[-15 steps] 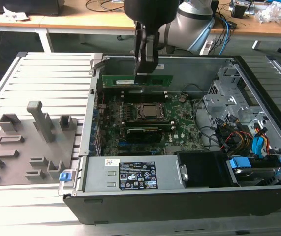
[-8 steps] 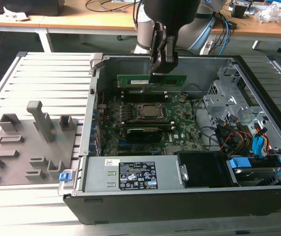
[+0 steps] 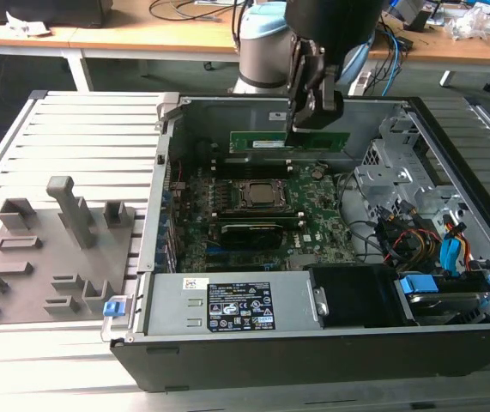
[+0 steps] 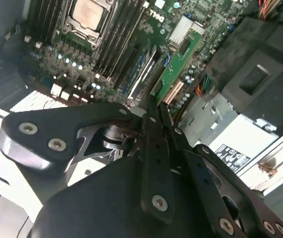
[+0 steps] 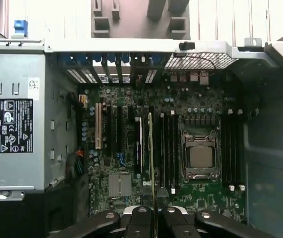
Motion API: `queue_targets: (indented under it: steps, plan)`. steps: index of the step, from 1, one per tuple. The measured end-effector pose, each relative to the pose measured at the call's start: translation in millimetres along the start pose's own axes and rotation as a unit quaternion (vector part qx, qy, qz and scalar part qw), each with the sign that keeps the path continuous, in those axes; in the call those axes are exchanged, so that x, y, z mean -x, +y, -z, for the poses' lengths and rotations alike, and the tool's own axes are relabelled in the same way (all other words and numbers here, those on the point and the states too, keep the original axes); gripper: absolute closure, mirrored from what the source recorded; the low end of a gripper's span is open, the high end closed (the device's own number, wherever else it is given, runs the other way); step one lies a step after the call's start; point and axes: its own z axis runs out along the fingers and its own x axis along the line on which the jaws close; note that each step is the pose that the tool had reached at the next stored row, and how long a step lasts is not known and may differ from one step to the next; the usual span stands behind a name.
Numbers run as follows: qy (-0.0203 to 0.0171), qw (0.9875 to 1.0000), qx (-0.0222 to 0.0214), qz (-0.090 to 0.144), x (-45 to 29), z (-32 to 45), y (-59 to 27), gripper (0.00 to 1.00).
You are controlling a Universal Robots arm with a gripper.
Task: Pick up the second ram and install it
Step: 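Pick up the second ram and move it above second insertion slot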
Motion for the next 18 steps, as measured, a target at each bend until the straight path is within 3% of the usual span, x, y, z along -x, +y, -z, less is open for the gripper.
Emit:
queue_targets:
  steps: [3,9,11,18]
  plan:
    - [-0.0036,1.0,0.0016,0.0,3.2,-6.8,-9.7,0.86]
    - [-0.0037,1.0,0.0019,0.0,16.3,-13.3,-13.2,0.86]
    - [-0.0037,1.0,0.0019,0.0,26.7,-19.5,-14.0,0.86]
    - [-0.0037,1.0,0.002,0.0,28.3,-32.6,-14.8,0.86]
